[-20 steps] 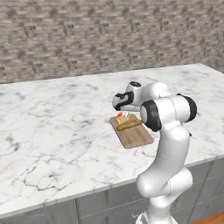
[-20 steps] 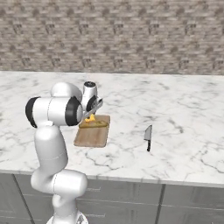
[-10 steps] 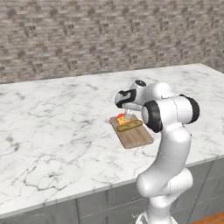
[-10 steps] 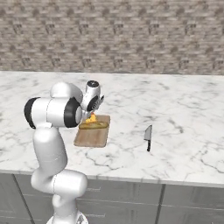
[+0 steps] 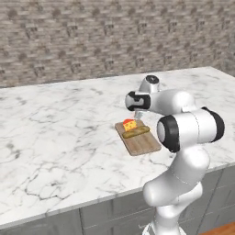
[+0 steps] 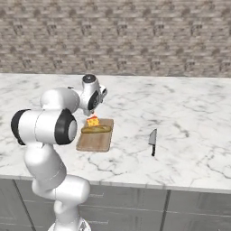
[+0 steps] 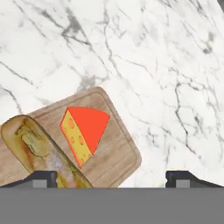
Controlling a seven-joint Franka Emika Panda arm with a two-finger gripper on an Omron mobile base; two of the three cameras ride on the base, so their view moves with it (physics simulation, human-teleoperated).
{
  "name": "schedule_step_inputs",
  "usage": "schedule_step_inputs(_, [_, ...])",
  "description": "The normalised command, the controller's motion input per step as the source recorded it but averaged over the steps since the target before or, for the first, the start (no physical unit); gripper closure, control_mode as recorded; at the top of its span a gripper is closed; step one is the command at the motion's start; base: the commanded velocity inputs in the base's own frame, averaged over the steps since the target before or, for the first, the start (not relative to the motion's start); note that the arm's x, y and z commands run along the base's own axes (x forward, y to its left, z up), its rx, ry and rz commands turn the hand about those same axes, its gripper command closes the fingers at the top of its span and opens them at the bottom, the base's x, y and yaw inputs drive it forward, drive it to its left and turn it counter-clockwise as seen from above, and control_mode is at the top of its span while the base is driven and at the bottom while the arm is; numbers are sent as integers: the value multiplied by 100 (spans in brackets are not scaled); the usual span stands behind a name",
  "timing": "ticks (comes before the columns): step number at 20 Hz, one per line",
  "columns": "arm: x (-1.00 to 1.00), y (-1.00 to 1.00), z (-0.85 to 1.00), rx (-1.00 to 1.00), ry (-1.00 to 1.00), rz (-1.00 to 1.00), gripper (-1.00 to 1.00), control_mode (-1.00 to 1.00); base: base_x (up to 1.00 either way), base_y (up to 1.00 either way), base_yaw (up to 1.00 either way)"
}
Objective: Retrieve the sausage and cheese from the fridge and place them on the cutting board on the counter.
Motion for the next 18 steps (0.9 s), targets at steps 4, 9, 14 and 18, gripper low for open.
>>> schedule_step_inputs(4, [-44, 0, 94, -23, 0, -38, -100, -100, 0, 0, 0])
schedule_step_inputs(9, [-7, 3, 27, -7, 11, -22, -100, -100, 0, 0, 0])
schedule_step_inputs(14, [5, -2, 9, 17, 7, -12, -100, -100, 0, 0, 0])
schedule_step_inputs(18, [-33, 0, 37, 44, -1, -52, -100, -100, 0, 0, 0])
